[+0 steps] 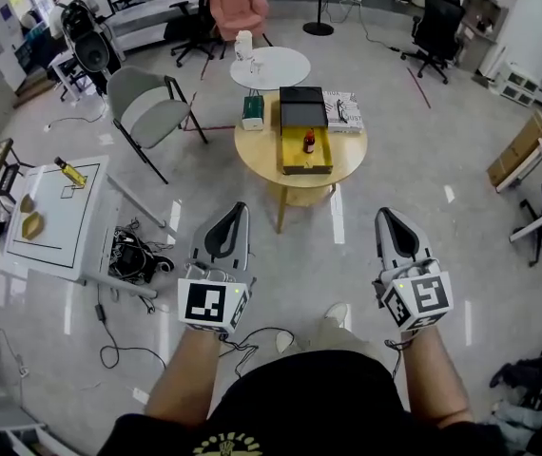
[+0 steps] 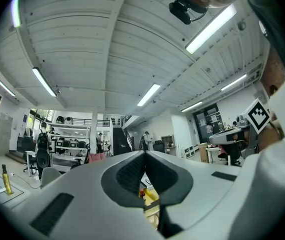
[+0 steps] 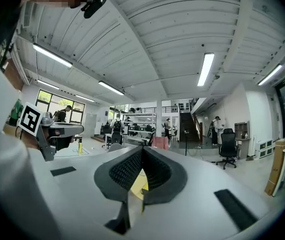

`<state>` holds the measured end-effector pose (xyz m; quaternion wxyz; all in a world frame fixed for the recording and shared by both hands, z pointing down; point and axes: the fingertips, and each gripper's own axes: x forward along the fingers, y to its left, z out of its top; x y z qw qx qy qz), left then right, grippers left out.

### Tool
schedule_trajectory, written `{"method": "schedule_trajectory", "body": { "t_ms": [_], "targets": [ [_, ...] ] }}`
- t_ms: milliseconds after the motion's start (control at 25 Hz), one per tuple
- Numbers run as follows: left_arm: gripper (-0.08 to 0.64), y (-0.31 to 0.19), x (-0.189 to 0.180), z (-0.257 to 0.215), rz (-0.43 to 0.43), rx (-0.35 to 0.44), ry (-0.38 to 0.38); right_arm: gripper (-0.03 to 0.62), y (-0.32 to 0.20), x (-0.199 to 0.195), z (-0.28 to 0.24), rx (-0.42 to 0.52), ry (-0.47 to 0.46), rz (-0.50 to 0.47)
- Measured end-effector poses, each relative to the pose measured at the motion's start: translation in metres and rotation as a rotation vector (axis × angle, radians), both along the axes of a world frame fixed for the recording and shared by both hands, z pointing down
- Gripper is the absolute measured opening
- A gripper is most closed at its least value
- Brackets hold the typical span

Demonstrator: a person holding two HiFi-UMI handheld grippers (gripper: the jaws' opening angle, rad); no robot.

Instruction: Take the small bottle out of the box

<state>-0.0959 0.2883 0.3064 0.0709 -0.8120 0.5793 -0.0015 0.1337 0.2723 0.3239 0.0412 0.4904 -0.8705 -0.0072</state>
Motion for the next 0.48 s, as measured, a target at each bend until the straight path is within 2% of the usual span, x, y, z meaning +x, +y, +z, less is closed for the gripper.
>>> {"method": "schedule_trajectory", "body": {
  "t_ms": [200,360,480],
  "targets": [
    [0.014,-0.011,-0.004,0.005,-0.004,-0.009,-0.003,0.014,-0.012,-0.003,0.001,0.004,-0.01,-0.013],
    [0.014,-0.024,-0.013,0.016,-0.021,-0.045,0.05,0.014,-0.021,0.0,-0.003,0.003,-0.011,-0.006],
    [0.014,-0.036,-0.018,0.02,-0.032,-0.059,0.054,0.014,-0.035,0.001,0.0,0.001,-0.004,-0.02]
  ]
}}
